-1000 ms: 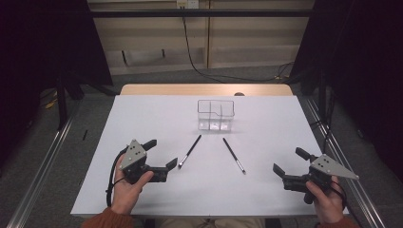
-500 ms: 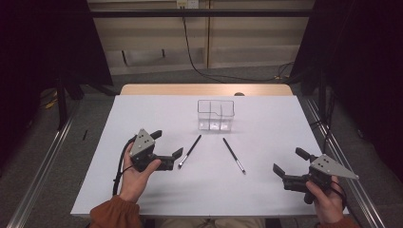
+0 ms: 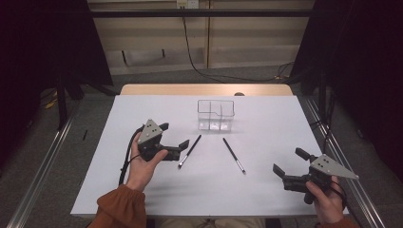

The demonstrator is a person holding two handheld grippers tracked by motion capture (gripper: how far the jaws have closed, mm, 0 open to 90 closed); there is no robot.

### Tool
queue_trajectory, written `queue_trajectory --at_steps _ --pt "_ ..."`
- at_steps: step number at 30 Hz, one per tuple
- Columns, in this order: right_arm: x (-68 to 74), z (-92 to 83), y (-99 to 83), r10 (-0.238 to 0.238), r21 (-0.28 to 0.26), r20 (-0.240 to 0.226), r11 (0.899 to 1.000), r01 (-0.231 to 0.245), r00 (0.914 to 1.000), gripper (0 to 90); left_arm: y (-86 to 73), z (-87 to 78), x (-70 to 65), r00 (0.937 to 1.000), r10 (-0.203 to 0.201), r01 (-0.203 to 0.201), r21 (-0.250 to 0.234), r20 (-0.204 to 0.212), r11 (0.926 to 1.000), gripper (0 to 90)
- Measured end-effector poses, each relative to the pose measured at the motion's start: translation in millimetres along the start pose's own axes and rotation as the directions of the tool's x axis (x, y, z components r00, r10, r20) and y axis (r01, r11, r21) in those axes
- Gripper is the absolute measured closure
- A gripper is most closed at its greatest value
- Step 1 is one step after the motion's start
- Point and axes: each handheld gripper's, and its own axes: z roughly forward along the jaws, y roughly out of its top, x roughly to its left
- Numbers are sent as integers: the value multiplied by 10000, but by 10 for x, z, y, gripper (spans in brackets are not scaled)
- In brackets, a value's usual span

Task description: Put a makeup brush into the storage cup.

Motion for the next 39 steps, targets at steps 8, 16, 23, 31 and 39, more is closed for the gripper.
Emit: queue_trajectory --at_steps 8,16,23,31,39 --pt "-5 -3 -1 6 -13 -27 10000 -6 10000 0 15 75 -12 9995 -88 73 488 294 9988 40" --pt "-2 1 -2 -12 47 -40 10000 12 10000 0 8 163 66 9982 -579 552 1325 171 9896 46" --pt "-2 -1 -3 -64 52 -41 10000 64 10000 0 137 231 43 9999 -13 -14 2168 123 9762 40" --pt "-3 -4 -4 -65 78 -42 9999 65 10000 0 180 363 27 9990 180 -302 3229 406 9460 65" --pt "-3 2 -4 -70 101 -65 9999 70 10000 0 168 490 67 9985 -87 -172 4575 544 8890 89"
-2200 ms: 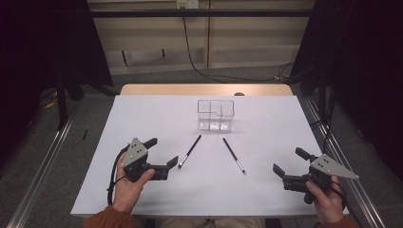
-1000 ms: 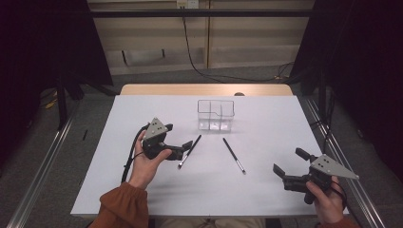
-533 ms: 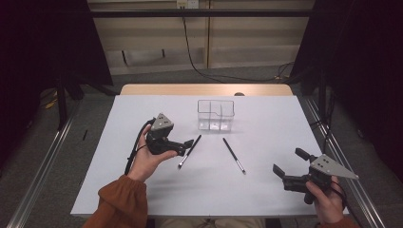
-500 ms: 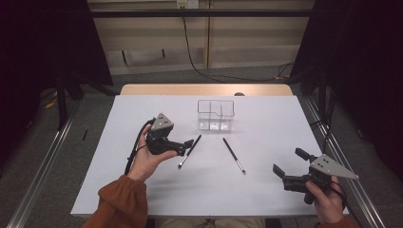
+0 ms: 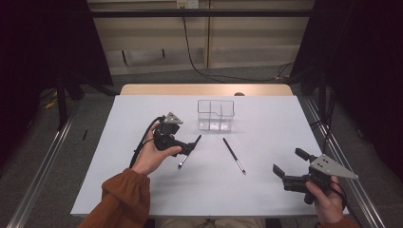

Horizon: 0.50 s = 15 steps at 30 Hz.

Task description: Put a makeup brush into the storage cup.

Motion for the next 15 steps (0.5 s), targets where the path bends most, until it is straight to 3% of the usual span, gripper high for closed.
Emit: queue_trajectory --at_steps 4,6,7,8,11,14,15 --pt "-1 1 -2 -26 31 2 10000 26 10000 0 -10 80 30 9999 -152 145 882 74 9960 95" --pt "-2 2 -4 -29 75 -12 10000 29 10000 0 -5 120 53 9991 -395 368 1405 165 9894 95" --pt "-2 2 -4 -29 75 -12 10000 29 10000 0 -5 120 53 9991 -395 368 1405 165 9894 95" --pt "1 5 -5 7 109 -33 9999 -6 10000 0 18 135 57 9992 -396 375 1732 89 9842 99" --pt "3 9 -6 -23 119 -46 9999 23 10000 0 47 156 43 9965 -787 722 1889 273 9794 103" --pt "1 10 -6 5 131 -62 9999 -4 10000 0 68 166 42 9969 -766 715 1959 184 9780 109" --pt "1 9 -6 -8 127 -71 9999 8 10000 0 75 197 49 9971 -752 707 2276 112 9712 93"
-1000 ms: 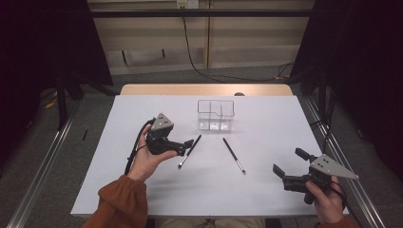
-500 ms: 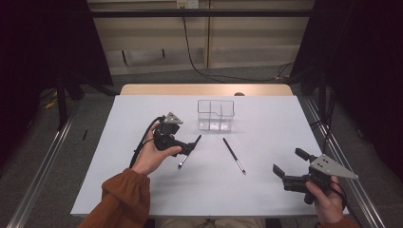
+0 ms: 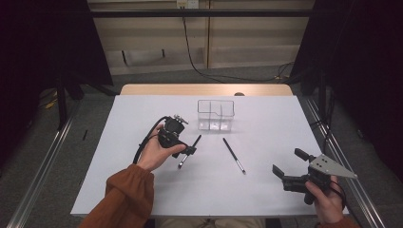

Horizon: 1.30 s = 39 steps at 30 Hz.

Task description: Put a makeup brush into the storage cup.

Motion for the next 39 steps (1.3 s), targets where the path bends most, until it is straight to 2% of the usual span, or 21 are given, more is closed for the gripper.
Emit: queue_trajectory --at_steps 1,2,3,7,9,10,12,16,18,21,23,24,25,31,32,33,35,36,37,38,39 --pt "0 -2 -1 -19 16 -8 10000 19 10000 0 7 16 6 10000 -11 11 233 25 9997 95" --pt "3 -1 -1 4 30 -16 10000 -4 10000 0 7 16 6 10000 -11 11 233 25 9997 96" --pt "2 1 -2 -29 46 -21 10000 29 10000 0 27 53 -2 10000 -6 10 750 -52 9972 99" --pt "2 4 -2 -57 56 -52 10000 57 10000 0 44 110 -26 9999 80 -68 1177 -98 9930 124" --pt "1 3 -3 -57 69 -59 10000 58 10000 0 52 157 -40 10000 -33 29 1672 16 9859 152" --pt "1 4 -3 -45 80 -70 10000 45 10000 0 52 157 -40 10000 -33 29 1672 16 9859 170" --pt "1 7 -4 -33 85 -75 10000 34 10000 0 46 192 -53 9999 -131 136 1993 -35 9798 185" --pt "6 10 -5 -32 101 -104 9999 33 9999 0 49 208 -78 9995 -305 302 2112 -20 9770 279" --pt "4 11 -7 -25 122 -103 9999 26 9999 0 50 244 -92 9996 -157 209 2446 -233 9694 318" --pt "6 12 -7 -22 127 -114 9999 24 9999 0 47 269 -93 9993 -255 314 2594 -258 9652 325" --pt "9 12 -7 -44 134 -131 9999 45 9999 0 46 281 -95 9993 -345 379 2636 -174 9639 366" --pt "8 12 -7 -44 135 -136 9999 46 9999 0 49 289 -104 9991 -284 363 2763 -326 9604 393" --pt "8 12 -7 -44 135 -136 9999 46 9999 0 49 289 -104 9991 -284 363 2763 -326 9604 424" --pt "9 17 -6 -53 147 -161 9999 55 9999 0 70 331 -129 9982 -240 401 3088 -556 9503 485" --pt "9 15 -7 -57 148 -145 9999 59 9999 0 71 334 -135 9970 -166 395 3099 -762 9500 538" --pt "9 15 -7 -57 148 -145 9999 59 9999 0 71 334 -135 9970 -166 395 3099 -762 9500 561" --pt "7 18 -8 -55 160 -145 9999 57 9999 0 75 336 -127 9954 -275 549 3104 -917 9490 589" --pt "6 20 -9 -69 181 -156 9998 71 9999 0 82 338 -124 9946 -247 557 3178 -1007 9465 613" --pt "9 21 -10 -99 217 -211 9997 104 9997 0 102 353 -107 9923 -504 853 3280 -1134 9408 655" --pt "9 21 -10 -99 217 -211 9997 104 9997 0 102 353 -107 9923 -504 853 3280 -1134 9408 659" --pt "13 20 -9 -110 221 -214 9997 115 9997 0 116 361 -121 9907 -538 936 3398 -1246 9358 662"
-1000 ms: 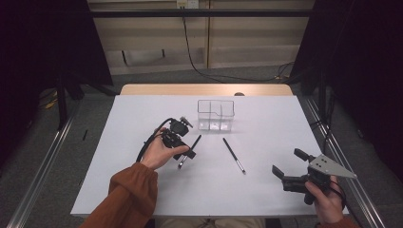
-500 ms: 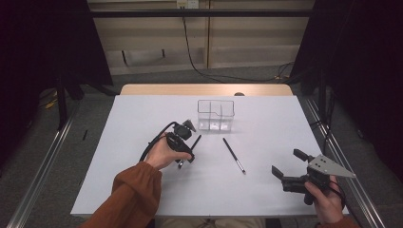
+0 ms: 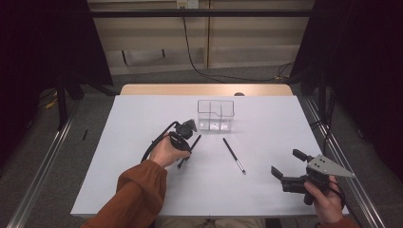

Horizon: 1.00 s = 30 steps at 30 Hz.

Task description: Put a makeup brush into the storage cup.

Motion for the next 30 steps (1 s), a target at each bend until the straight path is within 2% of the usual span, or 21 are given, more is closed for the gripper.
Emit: queue_trajectory --at_steps 1,3,7,10,11,12,16,19,20,23,27,30 --pt "0 0 0 0 0 0 10000 0 10000 0 0 0 0 10000 0 0 0 0 10000 663" --pt "1 -5 -2 -2 6 -21 10000 2 10000 0 19 4 -44 9995 45 -40 144 -304 9999 672" --pt "-1 -6 -4 -7 0 -37 10000 7 10000 0 45 8 -64 9992 44 -31 325 -391 9995 727" --pt "-1 -8 -5 -9 7 -43 10000 9 10000 0 58 11 -87 9991 199 -186 368 -369 9991 774" --pt "-1 -7 -5 -13 9 -34 10000 13 10000 0 59 12 -85 9992 177 -164 371 -353 9992 779" --pt "-2 -7 -4 0 5 -49 10000 0 10000 0 62 10 -62 9998 163 -158 420 -137 9990 793" --pt "1 -7 -4 -5 12 -59 10000 5 10000 0 61 11 -59 9998 110 -104 423 -142 9990 842" --pt "0 -8 -4 -1 9 -39 10000 1 10000 0 57 8 -56 9997 223 -218 427 -126 9989 845" --pt "0 -9 -4 2 14 -37 10000 -2 10000 0 52 10 -57 9999 104 -101 383 -77 9992 845" --pt "-2 -10 -5 2 13 -37 10000 -2 10000 0 38 4 -20 9998 147 -149 258 94 9996 845" --pt "-2 -7 -6 15 21 -60 10000 -14 10000 0 4 -5 29 9986 -233 229 79 467 9997 845" --pt "1 -3 -4 55 27 -65 10000 -55 10000 0 -4 -12 30 9989 -160 162 -25 434 9999 846"
